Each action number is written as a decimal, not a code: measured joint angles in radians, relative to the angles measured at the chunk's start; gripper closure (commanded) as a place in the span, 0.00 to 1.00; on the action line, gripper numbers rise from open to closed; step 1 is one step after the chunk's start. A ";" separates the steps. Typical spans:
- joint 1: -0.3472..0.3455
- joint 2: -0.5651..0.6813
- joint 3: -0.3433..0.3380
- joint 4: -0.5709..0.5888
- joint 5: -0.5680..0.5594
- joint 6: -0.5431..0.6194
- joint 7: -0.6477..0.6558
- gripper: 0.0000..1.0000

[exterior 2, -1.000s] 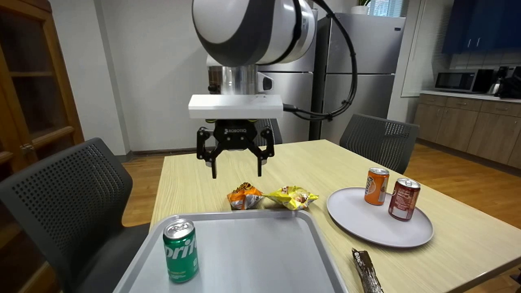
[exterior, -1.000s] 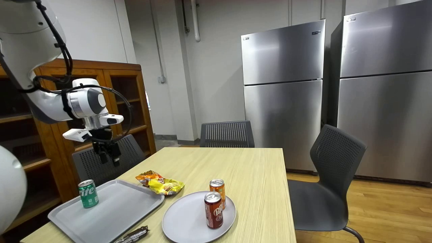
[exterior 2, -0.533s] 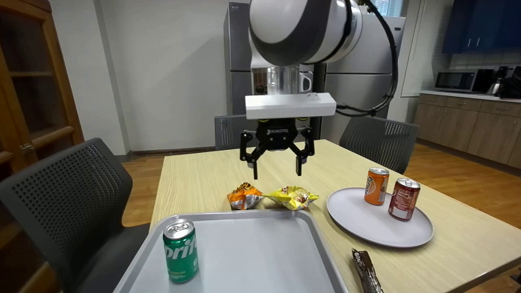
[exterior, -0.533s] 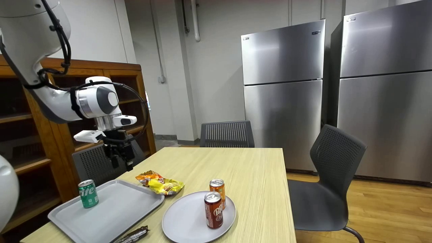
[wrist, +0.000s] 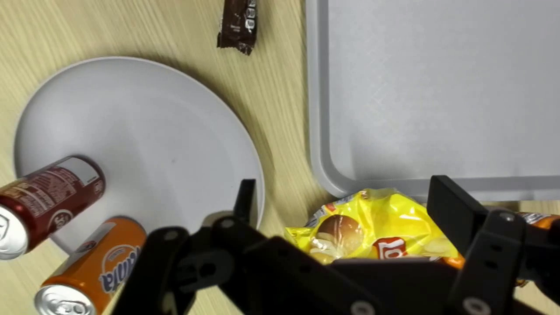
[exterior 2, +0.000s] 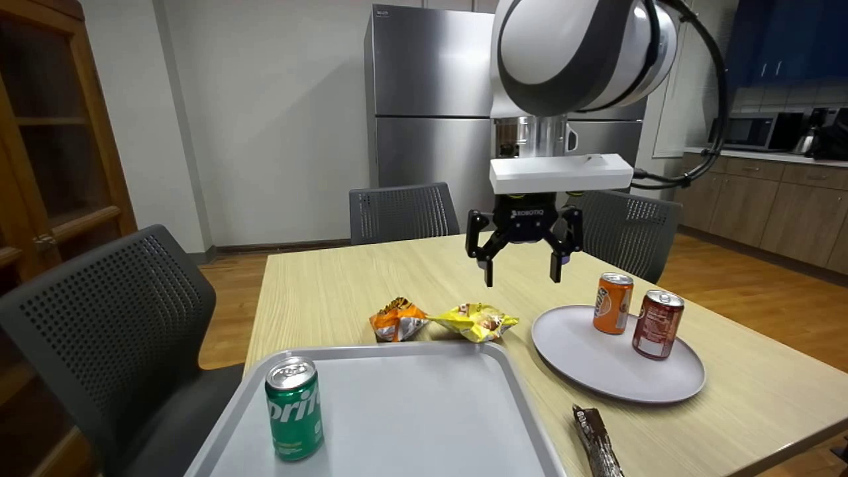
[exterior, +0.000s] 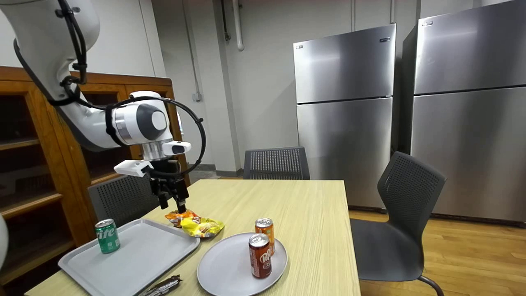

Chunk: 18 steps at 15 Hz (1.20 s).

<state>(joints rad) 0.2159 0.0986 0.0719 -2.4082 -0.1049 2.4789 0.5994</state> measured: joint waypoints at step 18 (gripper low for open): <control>-0.223 -0.091 -0.139 -0.098 -0.004 0.071 -0.054 0.00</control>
<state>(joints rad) -0.0070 0.0073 -0.0668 -2.5059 -0.1090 2.5501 0.5455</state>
